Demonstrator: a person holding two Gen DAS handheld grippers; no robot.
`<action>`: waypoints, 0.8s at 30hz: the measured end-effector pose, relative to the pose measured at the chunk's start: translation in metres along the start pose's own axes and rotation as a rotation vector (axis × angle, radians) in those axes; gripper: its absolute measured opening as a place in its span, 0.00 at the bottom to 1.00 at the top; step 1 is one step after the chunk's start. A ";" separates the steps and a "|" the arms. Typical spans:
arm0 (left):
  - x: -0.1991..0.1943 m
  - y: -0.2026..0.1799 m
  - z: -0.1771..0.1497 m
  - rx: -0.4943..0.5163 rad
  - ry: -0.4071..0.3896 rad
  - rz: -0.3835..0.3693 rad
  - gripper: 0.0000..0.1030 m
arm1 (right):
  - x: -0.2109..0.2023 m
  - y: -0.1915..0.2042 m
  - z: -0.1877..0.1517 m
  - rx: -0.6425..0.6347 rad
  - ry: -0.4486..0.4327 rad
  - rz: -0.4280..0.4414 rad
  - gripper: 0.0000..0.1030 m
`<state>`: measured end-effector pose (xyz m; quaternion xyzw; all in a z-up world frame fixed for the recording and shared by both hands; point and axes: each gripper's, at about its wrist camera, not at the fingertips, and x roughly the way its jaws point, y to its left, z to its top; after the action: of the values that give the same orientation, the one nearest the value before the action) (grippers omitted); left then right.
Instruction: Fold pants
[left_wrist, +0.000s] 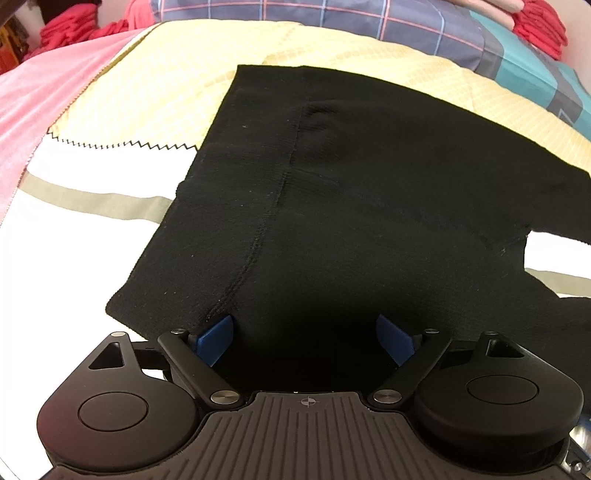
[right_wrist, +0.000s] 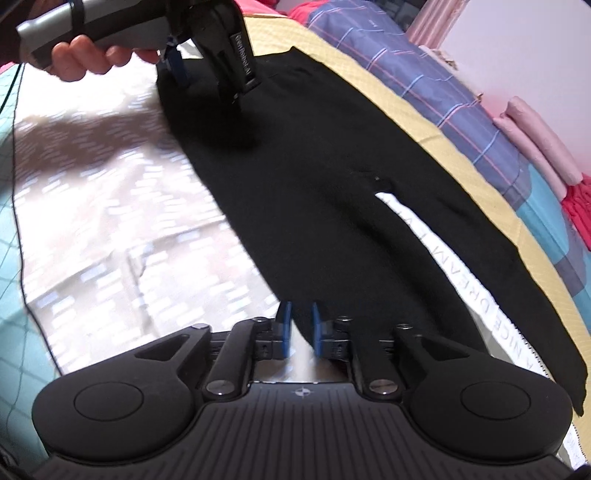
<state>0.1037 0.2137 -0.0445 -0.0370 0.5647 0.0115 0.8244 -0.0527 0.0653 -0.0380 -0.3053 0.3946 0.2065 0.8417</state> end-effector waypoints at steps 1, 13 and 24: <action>0.001 -0.002 0.000 0.005 0.001 0.004 1.00 | 0.002 0.002 0.001 -0.006 -0.001 -0.010 0.40; 0.001 -0.010 0.002 0.005 0.003 -0.004 1.00 | -0.003 0.013 -0.003 -0.031 -0.007 0.041 0.06; -0.016 -0.007 0.005 0.000 -0.044 -0.028 1.00 | -0.003 0.012 -0.002 -0.018 -0.026 0.026 0.24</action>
<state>0.1027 0.2071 -0.0276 -0.0445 0.5457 0.0007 0.8368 -0.0625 0.0725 -0.0411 -0.3049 0.3858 0.2250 0.8412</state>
